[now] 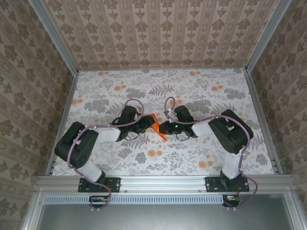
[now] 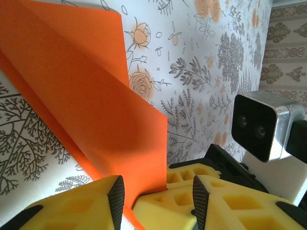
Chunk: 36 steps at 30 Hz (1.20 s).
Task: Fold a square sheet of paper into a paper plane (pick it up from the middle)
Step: Fold the wing for the fifth time at the center of the table.
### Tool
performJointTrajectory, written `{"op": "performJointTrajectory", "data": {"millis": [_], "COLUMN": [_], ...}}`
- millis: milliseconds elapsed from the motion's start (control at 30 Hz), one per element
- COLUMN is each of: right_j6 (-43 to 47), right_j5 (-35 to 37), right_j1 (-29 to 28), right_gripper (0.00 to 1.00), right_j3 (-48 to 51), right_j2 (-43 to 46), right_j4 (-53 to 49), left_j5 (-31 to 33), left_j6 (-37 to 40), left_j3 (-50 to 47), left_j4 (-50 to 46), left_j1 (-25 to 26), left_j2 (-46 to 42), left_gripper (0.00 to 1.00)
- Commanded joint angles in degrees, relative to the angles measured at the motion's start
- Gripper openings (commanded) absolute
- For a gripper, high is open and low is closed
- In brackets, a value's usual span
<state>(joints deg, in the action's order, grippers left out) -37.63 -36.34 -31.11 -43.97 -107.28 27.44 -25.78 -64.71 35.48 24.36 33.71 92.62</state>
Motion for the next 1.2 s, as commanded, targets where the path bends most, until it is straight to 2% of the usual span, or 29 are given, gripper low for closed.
{"op": "performJointTrajectory", "data": {"millis": [0,800,1167], "right_j6": [-1.4,-0.9,2.2], "right_j5": [-2.2,-2.6,-2.1], "right_j1": [0.5,0.8,0.8], "right_gripper": [0.02,0.03,0.13], "right_j3": [-1.2,-2.1,-2.7], "right_j2": [-1.3,-3.9,-3.7], "right_j4": [1.7,-1.6,-5.7], "left_j5": [-1.0,-2.2,-1.6], "left_j6": [0.2,1.0,1.3], "left_j3": [-0.1,1.4,2.9], "left_j4": [2.6,6.2,4.8], "left_j1": [0.3,1.0,1.0], "left_j2": [1.3,7.1,8.8], "left_gripper": [0.44,0.42,0.4]}}
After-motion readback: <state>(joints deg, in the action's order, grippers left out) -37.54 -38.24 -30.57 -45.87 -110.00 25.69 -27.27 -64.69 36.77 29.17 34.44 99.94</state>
